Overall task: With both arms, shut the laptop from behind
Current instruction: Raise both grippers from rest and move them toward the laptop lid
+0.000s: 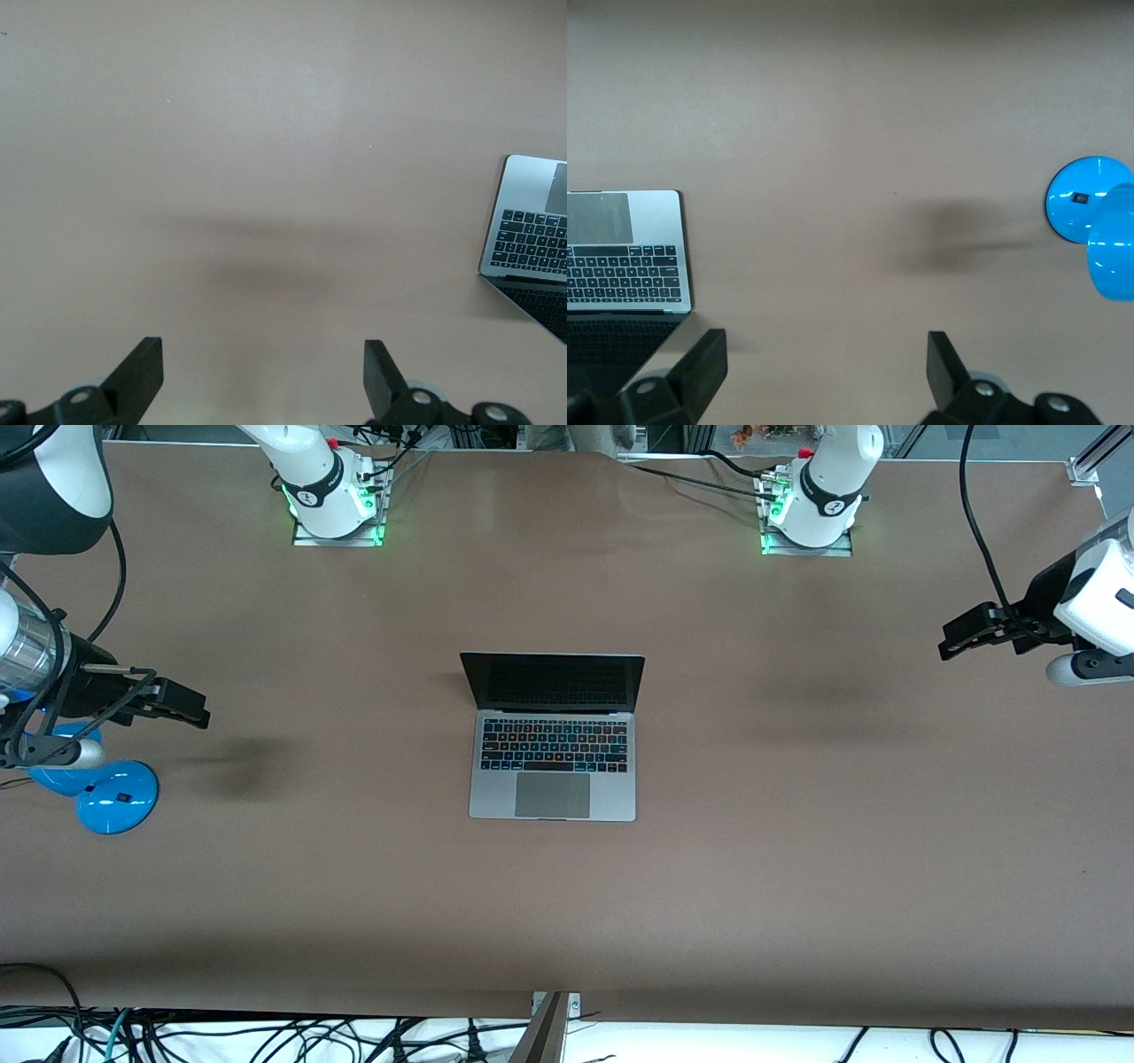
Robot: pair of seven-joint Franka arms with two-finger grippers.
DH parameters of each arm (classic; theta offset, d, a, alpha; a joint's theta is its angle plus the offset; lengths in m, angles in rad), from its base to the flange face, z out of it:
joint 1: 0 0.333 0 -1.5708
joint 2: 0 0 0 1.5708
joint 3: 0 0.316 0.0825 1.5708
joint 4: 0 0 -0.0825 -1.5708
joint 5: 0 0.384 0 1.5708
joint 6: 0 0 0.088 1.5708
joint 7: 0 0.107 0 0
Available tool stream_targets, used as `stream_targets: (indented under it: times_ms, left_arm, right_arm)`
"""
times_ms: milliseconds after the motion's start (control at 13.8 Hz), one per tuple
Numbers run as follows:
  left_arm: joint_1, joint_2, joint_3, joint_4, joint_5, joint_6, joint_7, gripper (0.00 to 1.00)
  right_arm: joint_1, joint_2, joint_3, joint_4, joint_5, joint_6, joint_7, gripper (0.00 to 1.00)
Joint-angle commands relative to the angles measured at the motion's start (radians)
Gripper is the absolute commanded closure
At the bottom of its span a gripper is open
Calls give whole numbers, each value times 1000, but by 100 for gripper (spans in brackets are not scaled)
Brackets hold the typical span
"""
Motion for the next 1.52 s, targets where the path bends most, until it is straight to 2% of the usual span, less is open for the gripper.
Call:
stream_targets:
  times_ms: [0, 796, 1086, 1231, 1448]
  left_arm:
    - [1, -48, -6, -61, 34, 38, 20, 0]
    - [-9, -37, -47, -58, 51, 31, 4, 0]
    - [-9, -39, -119, -54, 47, 9, -63, 0]
    - [-9, -39, -181, -51, 40, 1, -120, 0]
    - [-9, -37, -268, -48, 37, 0, -202, 0]
  right_arm:
    - [-3, -12, -10, 4, 20, -13, -19, 0]
    - [-3, -12, -10, 4, 19, -16, -19, 0]
    - [0, -12, 2, 4, 26, -16, -19, 0]
    - [11, -13, 10, 4, 61, -16, -19, 0]
    - [28, -12, 85, 3, 94, -40, -3, 0]
